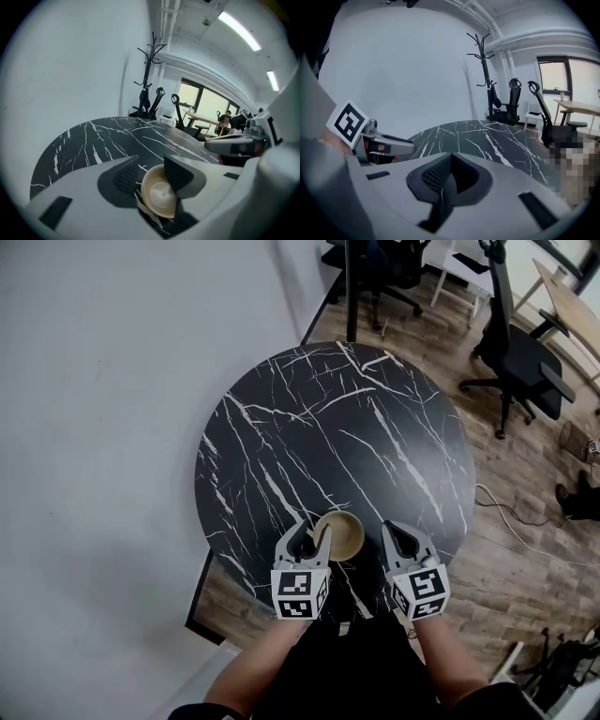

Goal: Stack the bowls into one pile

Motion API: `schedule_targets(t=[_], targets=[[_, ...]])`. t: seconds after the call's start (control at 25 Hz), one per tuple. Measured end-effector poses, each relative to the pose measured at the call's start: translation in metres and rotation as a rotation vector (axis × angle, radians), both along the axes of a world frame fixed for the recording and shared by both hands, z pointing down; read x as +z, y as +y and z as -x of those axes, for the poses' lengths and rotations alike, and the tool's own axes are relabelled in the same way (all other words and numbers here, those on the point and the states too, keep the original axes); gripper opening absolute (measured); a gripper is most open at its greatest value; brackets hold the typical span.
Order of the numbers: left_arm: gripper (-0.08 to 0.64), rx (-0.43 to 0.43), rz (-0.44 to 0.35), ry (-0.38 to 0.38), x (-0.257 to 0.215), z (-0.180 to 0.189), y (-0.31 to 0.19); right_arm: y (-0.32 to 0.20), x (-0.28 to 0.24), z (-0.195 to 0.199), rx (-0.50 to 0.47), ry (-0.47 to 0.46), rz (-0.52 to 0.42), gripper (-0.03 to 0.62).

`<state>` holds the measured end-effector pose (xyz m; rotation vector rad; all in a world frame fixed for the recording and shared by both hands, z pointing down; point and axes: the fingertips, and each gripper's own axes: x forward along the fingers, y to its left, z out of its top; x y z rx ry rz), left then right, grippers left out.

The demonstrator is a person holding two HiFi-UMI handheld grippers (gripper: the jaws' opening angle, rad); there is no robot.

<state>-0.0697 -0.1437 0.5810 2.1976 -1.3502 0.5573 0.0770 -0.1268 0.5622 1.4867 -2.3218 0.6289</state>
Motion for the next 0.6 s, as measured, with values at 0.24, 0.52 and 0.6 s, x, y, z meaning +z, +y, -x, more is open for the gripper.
schedule_targets(t=[0.24,0.52,0.6], targets=[[0.098,0.038,-0.137,0.023,-0.041,0.009,0.009,0.005,-0.016,0.021,-0.009,-0.013,-0.022,0.009],[0.014,0.033,-0.226,0.011,-0.077,0.033,0.022,0.013,-0.037,0.046,-0.021,0.002,-0.071,0.009],[0.014,0.026,-0.237,0.022,-0.082,0.043,0.028,0.016,-0.046,0.055,-0.031,0.009,-0.092,0.009]])
